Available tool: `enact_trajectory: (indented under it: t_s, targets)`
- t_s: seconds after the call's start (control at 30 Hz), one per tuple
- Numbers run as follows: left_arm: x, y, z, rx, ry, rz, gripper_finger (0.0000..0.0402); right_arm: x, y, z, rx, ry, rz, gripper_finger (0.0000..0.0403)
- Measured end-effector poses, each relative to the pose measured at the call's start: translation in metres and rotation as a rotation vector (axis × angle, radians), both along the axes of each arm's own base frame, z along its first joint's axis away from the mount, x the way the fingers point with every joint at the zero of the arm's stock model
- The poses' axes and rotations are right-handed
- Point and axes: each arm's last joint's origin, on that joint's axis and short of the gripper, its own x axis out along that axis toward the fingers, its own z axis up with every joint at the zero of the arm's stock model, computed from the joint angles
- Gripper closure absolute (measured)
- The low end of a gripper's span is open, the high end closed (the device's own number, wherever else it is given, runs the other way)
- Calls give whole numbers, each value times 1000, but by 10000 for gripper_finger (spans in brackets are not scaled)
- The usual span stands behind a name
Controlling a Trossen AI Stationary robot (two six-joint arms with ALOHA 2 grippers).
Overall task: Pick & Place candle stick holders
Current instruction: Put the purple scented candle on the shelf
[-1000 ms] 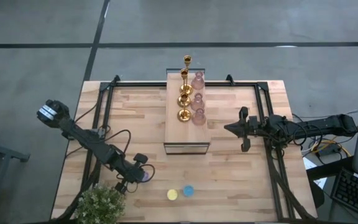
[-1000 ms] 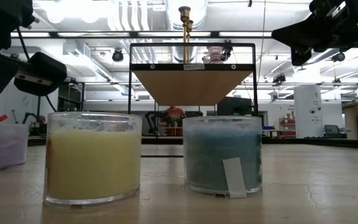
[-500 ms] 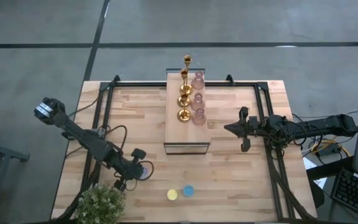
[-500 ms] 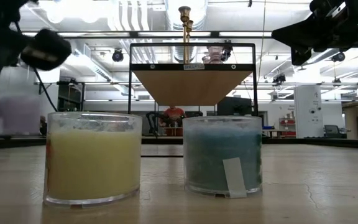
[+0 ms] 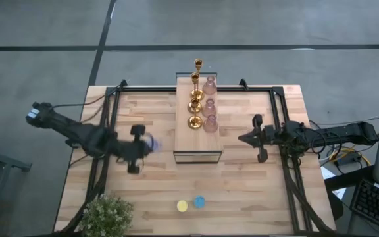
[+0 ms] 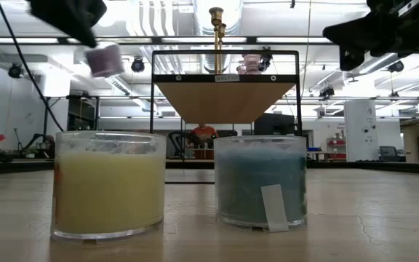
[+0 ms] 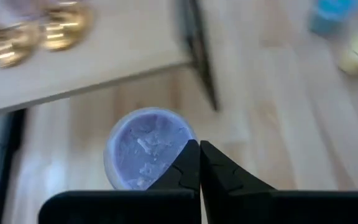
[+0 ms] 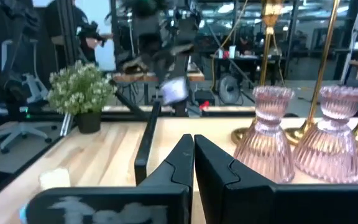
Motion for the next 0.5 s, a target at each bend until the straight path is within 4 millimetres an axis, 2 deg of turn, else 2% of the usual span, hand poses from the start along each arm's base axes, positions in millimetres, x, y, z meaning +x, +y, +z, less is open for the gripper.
enact_trajectory:
  t_s: [0.3,0.4,0.5]
  targets:
    - [19,83,29,-29,-81,330,401,0,-1,-5,18,44,-27,394]
    - [27,113,42,-32,-118,370,401,0,-1,-5,18,44,-25,394]
    - [34,145,54,-112,-140,373,401,0,-1,-5,17,45,-26,394]
